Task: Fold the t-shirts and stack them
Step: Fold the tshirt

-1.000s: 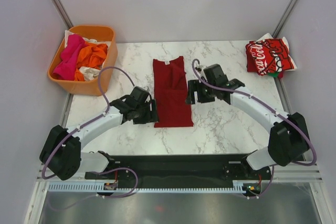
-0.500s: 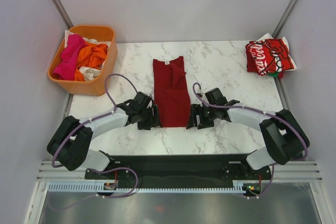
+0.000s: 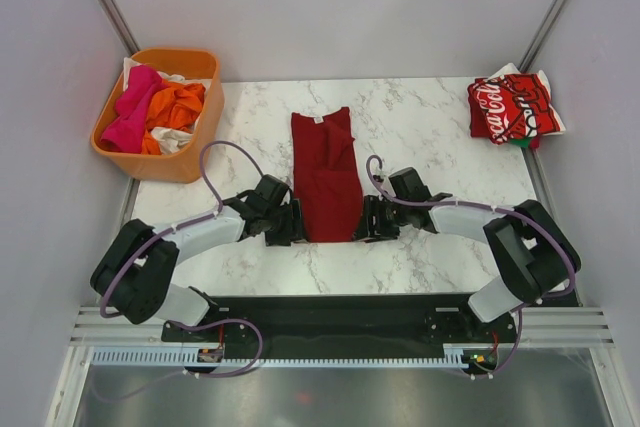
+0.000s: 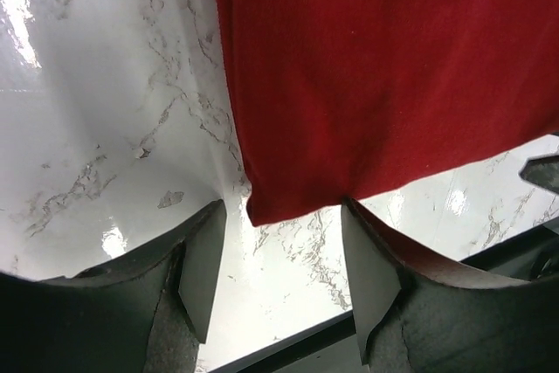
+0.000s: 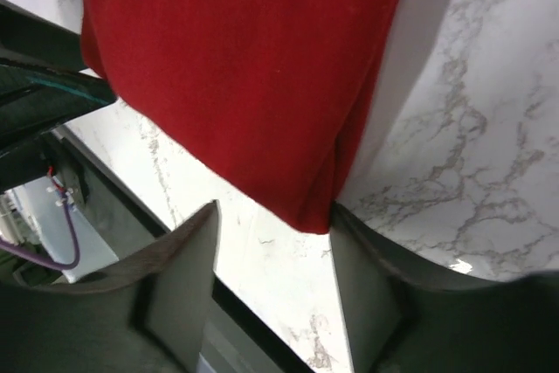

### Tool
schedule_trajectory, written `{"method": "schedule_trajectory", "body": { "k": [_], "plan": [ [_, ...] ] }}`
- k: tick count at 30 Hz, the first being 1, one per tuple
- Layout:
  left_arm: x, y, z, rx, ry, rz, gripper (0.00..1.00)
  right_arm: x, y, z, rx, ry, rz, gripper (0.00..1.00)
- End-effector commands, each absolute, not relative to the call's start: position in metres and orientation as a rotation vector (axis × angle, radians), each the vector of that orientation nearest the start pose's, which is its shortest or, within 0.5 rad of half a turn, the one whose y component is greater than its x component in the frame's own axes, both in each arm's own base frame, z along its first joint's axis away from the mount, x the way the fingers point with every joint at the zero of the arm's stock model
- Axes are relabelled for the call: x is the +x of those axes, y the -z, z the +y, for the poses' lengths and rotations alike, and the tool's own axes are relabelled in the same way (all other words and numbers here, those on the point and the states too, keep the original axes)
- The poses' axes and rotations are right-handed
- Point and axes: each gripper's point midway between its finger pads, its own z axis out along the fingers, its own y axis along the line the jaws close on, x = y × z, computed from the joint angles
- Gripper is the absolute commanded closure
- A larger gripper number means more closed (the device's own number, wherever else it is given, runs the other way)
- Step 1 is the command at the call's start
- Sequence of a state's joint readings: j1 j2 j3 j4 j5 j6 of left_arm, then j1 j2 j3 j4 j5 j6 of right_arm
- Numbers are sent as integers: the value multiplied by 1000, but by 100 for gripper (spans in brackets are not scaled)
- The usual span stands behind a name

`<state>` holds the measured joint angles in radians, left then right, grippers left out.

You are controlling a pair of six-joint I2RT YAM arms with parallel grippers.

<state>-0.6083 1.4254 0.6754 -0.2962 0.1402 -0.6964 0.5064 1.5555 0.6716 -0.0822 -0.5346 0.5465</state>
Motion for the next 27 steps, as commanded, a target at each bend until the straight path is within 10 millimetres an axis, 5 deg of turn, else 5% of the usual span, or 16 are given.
{"method": "schedule_trajectory", "body": {
  "k": [1,5,8,9,13,16,27],
  "plan": [
    [216,-13,-205,-104,549,2755,37,216,-8,232,-147,-951,2738,43],
    [223,-14,-207,-98,539,2743,44,218,-7,233,-141,-953,2736,57],
    [230,-15,-206,-102,514,2727,61,219,-4,233,-137,-949,2743,69],
    [231,-17,-206,-104,515,2720,73,219,-4,234,-141,-954,2742,71],
    [233,-22,-208,-103,525,2704,91,219,-7,237,-143,-979,2740,87],
    [230,-25,-209,-91,547,2702,96,217,-11,237,-140,-985,2735,100],
    [186,-47,-199,-119,667,2703,98,183,-44,227,-136,-1030,2709,100]
  ]
}}
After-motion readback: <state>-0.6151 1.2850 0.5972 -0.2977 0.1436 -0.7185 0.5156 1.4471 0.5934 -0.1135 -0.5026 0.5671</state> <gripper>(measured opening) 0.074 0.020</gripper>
